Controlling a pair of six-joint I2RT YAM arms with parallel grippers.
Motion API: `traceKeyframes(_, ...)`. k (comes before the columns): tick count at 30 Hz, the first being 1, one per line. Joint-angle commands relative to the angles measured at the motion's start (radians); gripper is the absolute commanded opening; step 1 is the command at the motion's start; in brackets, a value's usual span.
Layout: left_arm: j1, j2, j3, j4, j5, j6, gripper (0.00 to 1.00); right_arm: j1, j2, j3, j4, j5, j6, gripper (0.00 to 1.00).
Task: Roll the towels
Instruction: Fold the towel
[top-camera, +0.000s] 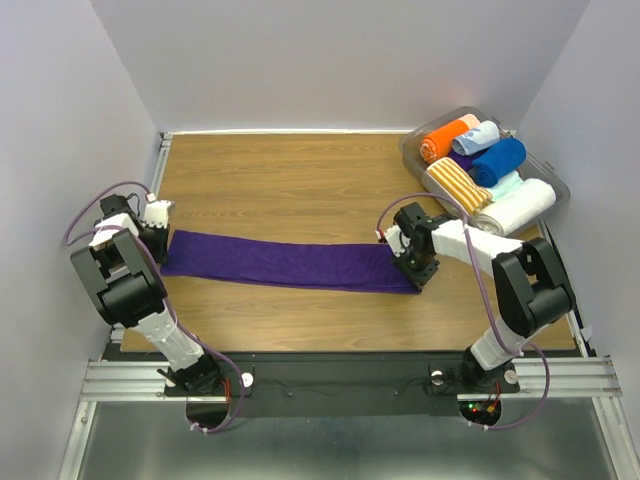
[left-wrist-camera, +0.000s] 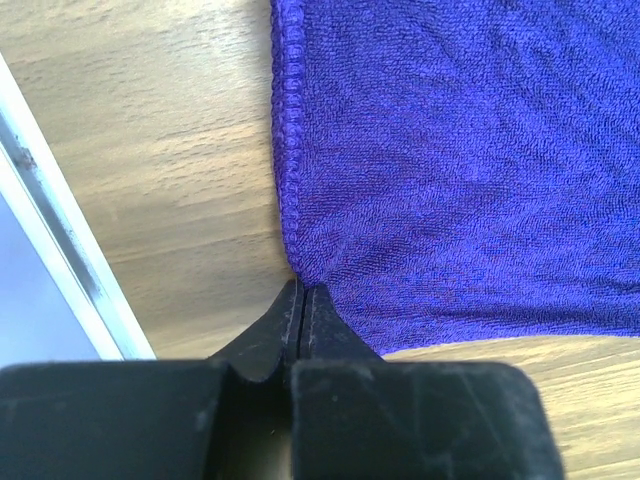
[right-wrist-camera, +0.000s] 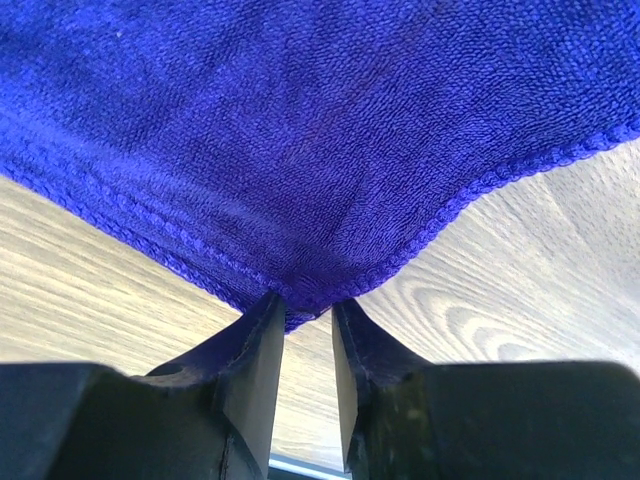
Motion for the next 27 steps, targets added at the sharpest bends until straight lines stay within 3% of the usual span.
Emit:
traceKeyframes(1, -0.025, -0.045, 0.001, -0.001, -0.002, 0.047, 0.21, -0.012, -0.036, 0.038, -0.071, -0.062, -0.080, 0.32)
traceKeyframes(4, -0.056, -0.105, 0.011, -0.004, 0.012, 0.023, 0.34, -0.010, -0.111, 0.162, -0.154, -0.171, -0.112, 0.34)
traceKeyframes(8, -0.059, -0.177, 0.057, -0.007, -0.002, -0.022, 0.39, -0.010, -0.151, 0.305, -0.277, -0.295, -0.159, 0.34)
traceKeyframes(15, -0.139, -0.306, 0.018, -0.018, -0.022, -0.044, 0.48, 0.002, -0.044, 0.394, -0.222, -0.290, -0.153, 0.31)
traceKeyframes(18, -0.218, -0.323, -0.044, -0.019, -0.045, -0.123, 0.45, 0.008, 0.023, 0.376, -0.142, -0.251, -0.160, 0.25)
traceKeyframes(27, -0.346, -0.263, -0.159, 0.036, -0.062, -0.267, 0.16, 0.014, 0.116, 0.259, -0.044, -0.170, -0.201, 0.02)
